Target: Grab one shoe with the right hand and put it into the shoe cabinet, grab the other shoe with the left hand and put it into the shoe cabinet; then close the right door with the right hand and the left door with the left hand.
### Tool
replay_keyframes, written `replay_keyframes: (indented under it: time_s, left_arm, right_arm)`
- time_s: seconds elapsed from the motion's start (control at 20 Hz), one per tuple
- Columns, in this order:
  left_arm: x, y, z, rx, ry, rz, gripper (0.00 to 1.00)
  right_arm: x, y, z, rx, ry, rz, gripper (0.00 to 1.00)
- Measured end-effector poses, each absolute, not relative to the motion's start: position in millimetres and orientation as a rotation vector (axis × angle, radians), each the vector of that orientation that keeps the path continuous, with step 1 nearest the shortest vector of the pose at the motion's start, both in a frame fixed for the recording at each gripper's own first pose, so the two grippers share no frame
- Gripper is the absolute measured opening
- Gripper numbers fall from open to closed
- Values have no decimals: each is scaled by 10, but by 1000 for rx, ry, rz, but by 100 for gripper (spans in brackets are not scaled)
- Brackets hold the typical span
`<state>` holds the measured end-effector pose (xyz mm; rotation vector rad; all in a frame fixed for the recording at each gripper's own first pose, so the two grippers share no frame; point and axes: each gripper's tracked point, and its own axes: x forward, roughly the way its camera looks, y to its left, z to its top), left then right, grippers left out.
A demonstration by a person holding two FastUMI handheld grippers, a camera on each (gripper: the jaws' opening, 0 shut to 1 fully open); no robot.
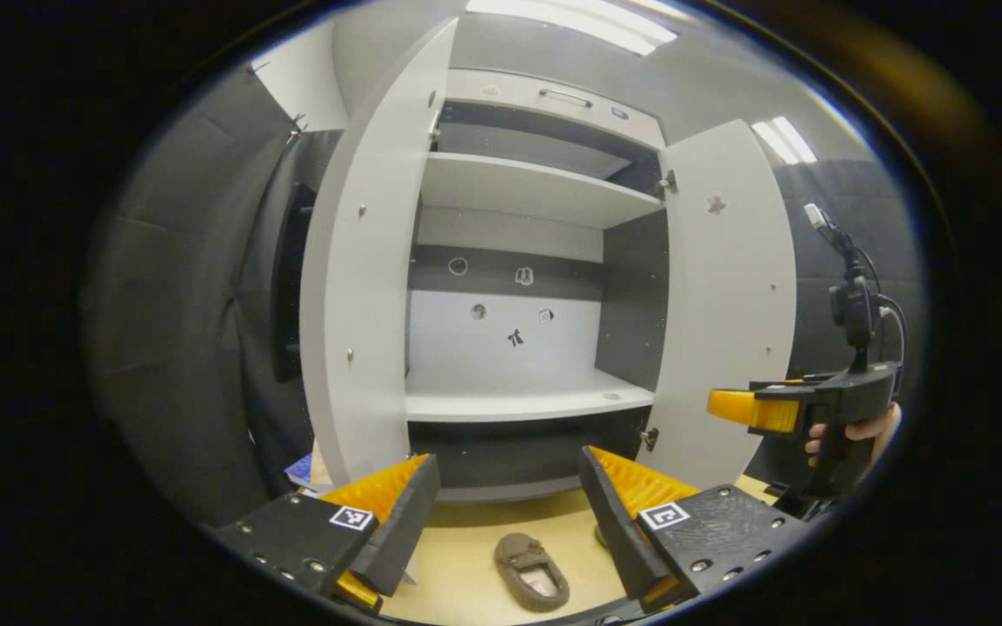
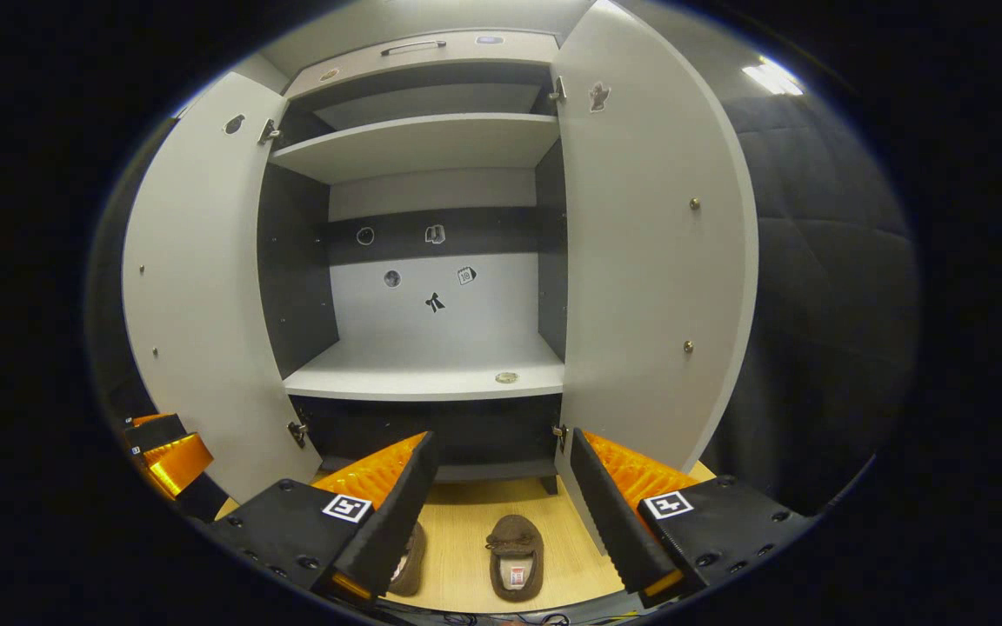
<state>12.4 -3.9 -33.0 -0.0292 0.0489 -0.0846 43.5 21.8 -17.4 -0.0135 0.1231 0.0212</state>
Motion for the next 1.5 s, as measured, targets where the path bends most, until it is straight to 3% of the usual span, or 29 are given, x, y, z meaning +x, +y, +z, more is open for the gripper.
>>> replay_keyframes:
  time_s: [0.1, 0.15, 0.2, 0.3, 0.35, 0.5, 0.55, 0.6, 1.15, 1.25, 1.3, 1.5]
  left_arm:
    - [176, -102, -472, -50, 88, -101, 89]
    - [194, -136, -525, -58, 110, -107, 99]
    - [195, -153, -585, -66, 130, -112, 94]
    - [208, -197, -636, -77, 157, -125, 99]
    - [218, -201, -660, -74, 165, -128, 94]
    - [321, -171, -638, -47, 170, -111, 94]
    - [358, -162, -632, -44, 166, -104, 99]
    - [398, -160, -624, -45, 166, -96, 94]
    - [546, -133, -894, 6, 267, 39, 94]
    - [546, -136, -942, 18, 284, 64, 94]
    - [547, -132, -960, 25, 291, 75, 99]
    - [524, -146, -1040, 50, 320, 113, 94]
  right_arm:
    - [532, 186, -375, -19, 188, 6, 98]
    - [567, 205, -473, -8, 220, 10, 98]
    - [585, 238, -581, 6, 252, 21, 98]
    - [593, 293, -819, 19, 309, 40, 98]
    - [593, 302, -943, 11, 334, 47, 98]
    - [611, 339, -1343, 2, 420, 75, 98]
    - [620, 363, -1461, 12, 449, 96, 98]
    - [619, 413, -1598, 26, 482, 126, 98]
    - [742, 557, -3169, 94, 890, 252, 98]
    - [820, 508, -3359, 93, 904, 239, 98]
    - [858, 506, -3435, 96, 906, 235, 98]
    - [1069, 487, -3663, 83, 908, 216, 98]
